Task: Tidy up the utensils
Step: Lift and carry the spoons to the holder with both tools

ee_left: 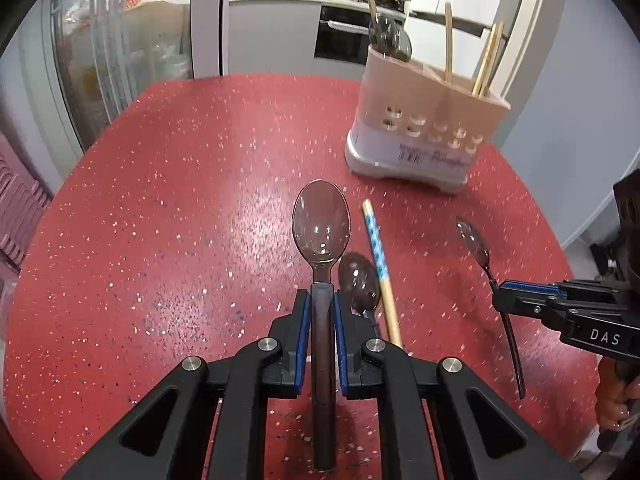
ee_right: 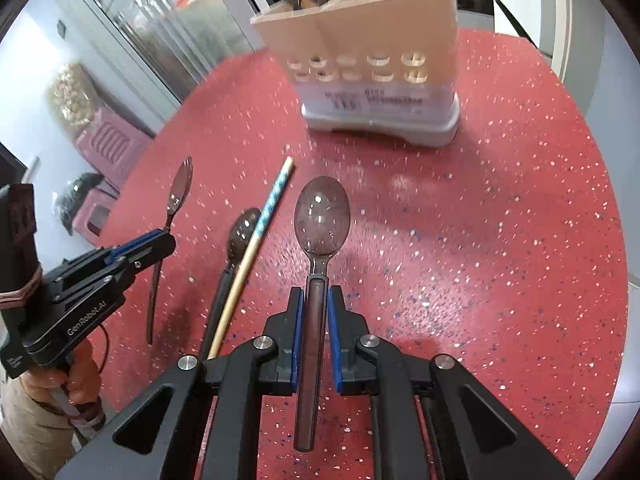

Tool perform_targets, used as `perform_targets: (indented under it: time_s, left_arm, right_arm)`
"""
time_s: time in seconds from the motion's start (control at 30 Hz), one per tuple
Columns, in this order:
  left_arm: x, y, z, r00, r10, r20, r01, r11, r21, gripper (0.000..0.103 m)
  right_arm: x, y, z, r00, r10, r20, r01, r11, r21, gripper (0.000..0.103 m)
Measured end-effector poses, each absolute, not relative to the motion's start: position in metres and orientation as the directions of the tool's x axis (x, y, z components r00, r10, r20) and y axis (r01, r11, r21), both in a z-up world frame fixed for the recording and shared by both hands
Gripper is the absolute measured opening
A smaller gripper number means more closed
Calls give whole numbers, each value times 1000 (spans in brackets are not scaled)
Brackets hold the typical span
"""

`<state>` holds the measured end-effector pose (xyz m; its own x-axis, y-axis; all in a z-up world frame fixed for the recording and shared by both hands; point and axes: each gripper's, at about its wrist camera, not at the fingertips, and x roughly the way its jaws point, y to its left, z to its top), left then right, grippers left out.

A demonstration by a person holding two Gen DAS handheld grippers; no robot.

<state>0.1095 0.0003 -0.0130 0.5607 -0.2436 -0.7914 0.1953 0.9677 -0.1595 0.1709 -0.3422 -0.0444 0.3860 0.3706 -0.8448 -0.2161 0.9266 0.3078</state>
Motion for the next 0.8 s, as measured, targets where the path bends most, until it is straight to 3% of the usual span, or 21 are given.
perform_targets:
  time_s: [0.8]
  left_arm:
    - [147,-23,74,722,-268,-638,164,962,-219,37]
  right_arm:
    - [196,-384,72,641,398,-657,-210,913,348,13]
